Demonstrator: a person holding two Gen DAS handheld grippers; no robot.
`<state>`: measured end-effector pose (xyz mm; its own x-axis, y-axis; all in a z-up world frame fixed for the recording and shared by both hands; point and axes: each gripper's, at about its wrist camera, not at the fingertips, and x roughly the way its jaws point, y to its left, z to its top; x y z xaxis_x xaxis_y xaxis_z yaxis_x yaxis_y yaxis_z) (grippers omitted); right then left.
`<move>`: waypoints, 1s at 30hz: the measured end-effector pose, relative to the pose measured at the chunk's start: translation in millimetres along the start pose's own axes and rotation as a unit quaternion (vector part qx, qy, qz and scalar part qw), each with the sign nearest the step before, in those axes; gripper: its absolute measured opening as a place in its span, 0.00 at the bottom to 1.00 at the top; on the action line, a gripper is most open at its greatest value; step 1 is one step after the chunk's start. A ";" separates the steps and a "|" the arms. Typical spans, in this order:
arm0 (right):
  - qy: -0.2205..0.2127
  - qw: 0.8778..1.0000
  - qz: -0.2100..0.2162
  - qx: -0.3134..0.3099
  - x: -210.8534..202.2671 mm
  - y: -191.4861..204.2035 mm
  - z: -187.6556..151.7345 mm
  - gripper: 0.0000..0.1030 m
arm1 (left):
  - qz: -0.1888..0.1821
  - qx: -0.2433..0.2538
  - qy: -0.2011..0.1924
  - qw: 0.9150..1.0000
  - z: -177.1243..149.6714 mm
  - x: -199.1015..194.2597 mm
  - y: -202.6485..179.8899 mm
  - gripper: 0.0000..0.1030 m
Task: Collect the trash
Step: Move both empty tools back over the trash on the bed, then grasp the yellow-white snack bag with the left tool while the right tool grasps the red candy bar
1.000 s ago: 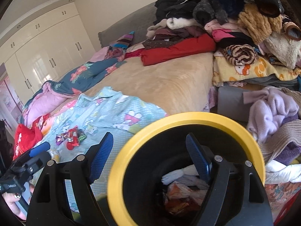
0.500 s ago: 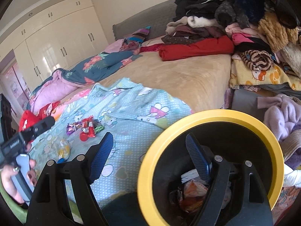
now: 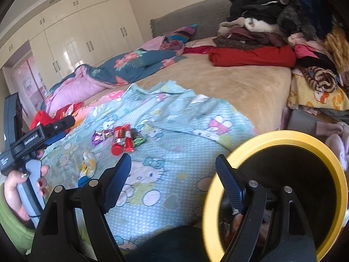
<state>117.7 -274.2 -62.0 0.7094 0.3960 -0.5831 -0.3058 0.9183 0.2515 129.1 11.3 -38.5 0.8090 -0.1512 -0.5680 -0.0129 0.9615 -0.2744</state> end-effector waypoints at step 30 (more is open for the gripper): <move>0.097 0.990 0.060 -0.081 134.0 83.7 9.1 0.45 | 0.018 -0.135 0.099 0.986 -35.3 33.3 97.2 0.62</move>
<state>192.9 -144.3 -112.0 0.5311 0.4802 -0.6981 -0.4899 0.8463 0.2094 134.1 91.6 -111.4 0.6752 -0.1863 -0.7137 -0.2160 0.8753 -0.4328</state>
